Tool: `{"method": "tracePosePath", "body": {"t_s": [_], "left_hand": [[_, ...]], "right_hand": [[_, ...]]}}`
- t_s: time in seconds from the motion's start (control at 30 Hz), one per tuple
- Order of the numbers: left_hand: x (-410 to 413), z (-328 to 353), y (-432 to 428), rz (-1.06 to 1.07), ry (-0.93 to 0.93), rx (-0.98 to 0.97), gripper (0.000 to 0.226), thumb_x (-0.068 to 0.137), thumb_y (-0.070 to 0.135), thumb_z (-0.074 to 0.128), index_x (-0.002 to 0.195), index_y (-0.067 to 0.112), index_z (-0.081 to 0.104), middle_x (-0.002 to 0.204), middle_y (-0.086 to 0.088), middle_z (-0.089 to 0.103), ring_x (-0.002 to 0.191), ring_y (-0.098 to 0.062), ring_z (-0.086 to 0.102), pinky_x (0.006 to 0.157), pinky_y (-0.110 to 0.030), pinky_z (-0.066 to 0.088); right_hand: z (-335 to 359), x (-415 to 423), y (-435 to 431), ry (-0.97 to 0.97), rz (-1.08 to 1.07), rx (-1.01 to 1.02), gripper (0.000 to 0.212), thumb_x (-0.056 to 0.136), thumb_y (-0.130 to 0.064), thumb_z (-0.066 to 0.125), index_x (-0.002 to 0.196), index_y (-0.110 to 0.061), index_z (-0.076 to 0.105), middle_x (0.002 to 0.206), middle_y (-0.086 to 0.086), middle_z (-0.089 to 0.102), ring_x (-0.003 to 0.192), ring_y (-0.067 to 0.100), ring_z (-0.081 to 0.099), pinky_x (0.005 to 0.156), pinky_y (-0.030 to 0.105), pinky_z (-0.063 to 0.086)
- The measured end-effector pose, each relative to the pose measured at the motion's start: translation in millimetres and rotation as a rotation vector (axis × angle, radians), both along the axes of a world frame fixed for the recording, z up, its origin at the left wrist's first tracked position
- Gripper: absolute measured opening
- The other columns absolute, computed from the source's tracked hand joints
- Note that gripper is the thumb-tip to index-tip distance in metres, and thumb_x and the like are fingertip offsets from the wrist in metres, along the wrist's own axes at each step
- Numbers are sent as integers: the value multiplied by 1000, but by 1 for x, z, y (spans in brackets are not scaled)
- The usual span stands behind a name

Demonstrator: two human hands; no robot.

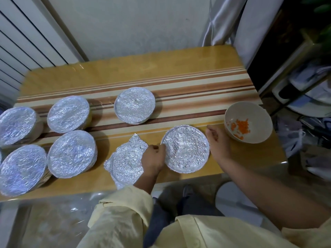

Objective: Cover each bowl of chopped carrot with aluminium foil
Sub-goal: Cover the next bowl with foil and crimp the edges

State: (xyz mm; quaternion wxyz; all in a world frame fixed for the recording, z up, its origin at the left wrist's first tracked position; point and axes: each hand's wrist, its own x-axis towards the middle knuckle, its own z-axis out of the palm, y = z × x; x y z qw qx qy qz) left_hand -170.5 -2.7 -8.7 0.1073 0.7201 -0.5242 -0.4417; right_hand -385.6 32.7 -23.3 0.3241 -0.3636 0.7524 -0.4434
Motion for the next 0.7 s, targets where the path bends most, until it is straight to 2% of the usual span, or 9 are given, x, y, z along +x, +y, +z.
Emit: {"method": "tracePosePath", "body": {"t_s": [0.03, 0.07, 0.1, 0.17, 0.27, 0.37, 0.53, 0.63, 0.7], "left_hand": [[-5, -4, 1, 82, 133, -6, 50, 98, 49, 52, 130, 10, 59, 127, -11, 65, 118, -30, 59, 100, -37, 46], [-10, -8, 3, 139, 267, -27, 53, 100, 44, 53, 143, 12, 49, 141, -9, 56, 129, -28, 53, 109, -39, 41], [-15, -13, 4, 178, 377, -59, 54, 102, 39, 52, 149, 14, 42, 149, -6, 50, 136, -24, 47, 115, -40, 37], [-23, -18, 2, 219, 510, -112, 50, 104, 30, 51, 151, 17, 40, 153, -1, 45, 141, -18, 43, 119, -42, 33], [-28, -30, -1, 243, 579, -174, 35, 103, 24, 51, 137, 16, 56, 139, -2, 59, 131, -21, 54, 114, -48, 40], [-31, -37, -2, 274, 600, -255, 38, 97, 28, 48, 124, 9, 67, 120, -8, 70, 118, -26, 63, 106, -53, 47], [-34, -43, -3, 285, 579, -266, 36, 99, 26, 47, 121, 8, 68, 117, -7, 72, 115, -24, 65, 105, -51, 48], [-34, -44, -4, 283, 562, -254, 29, 105, 13, 44, 120, 9, 68, 116, -7, 72, 113, -23, 65, 104, -49, 49], [-32, -44, -4, 272, 566, -244, 29, 105, 9, 43, 120, 8, 68, 116, -9, 72, 113, -25, 65, 104, -49, 48]], "right_hand": [[-2, 1, 0, -67, 33, 40, 27, 98, -21, 51, 123, -16, 60, 117, -1, 61, 107, 12, 56, 79, 7, 42], [-4, 2, 0, -125, 65, 62, 31, 99, -22, 49, 129, -17, 57, 126, -3, 57, 116, 10, 51, 90, 11, 41], [-4, 4, -1, -171, 87, 71, 34, 100, -23, 48, 132, -17, 55, 132, -4, 54, 122, 9, 48, 98, 19, 40], [-7, 8, -3, -262, 95, 87, 35, 101, -22, 46, 135, -18, 53, 134, -6, 53, 123, 7, 47, 103, 23, 37], [-16, 15, -6, -363, 32, 82, 34, 101, -20, 46, 133, -14, 55, 130, -2, 59, 119, 10, 53, 104, 27, 41], [-23, 19, -7, -438, -63, 99, 33, 100, -22, 46, 129, -13, 58, 122, 1, 64, 116, 15, 57, 104, 36, 43], [-26, 21, -8, -450, -88, 71, 31, 101, -22, 46, 126, -12, 59, 117, 0, 65, 112, 13, 59, 97, 27, 46], [-25, 20, -9, -468, -89, 87, 30, 100, -23, 47, 126, -14, 58, 117, -4, 63, 112, 10, 56, 98, 25, 42], [-22, 17, -9, -496, -85, 130, 27, 100, -24, 48, 123, -18, 59, 115, -6, 61, 109, 9, 54, 93, 26, 41]]}}
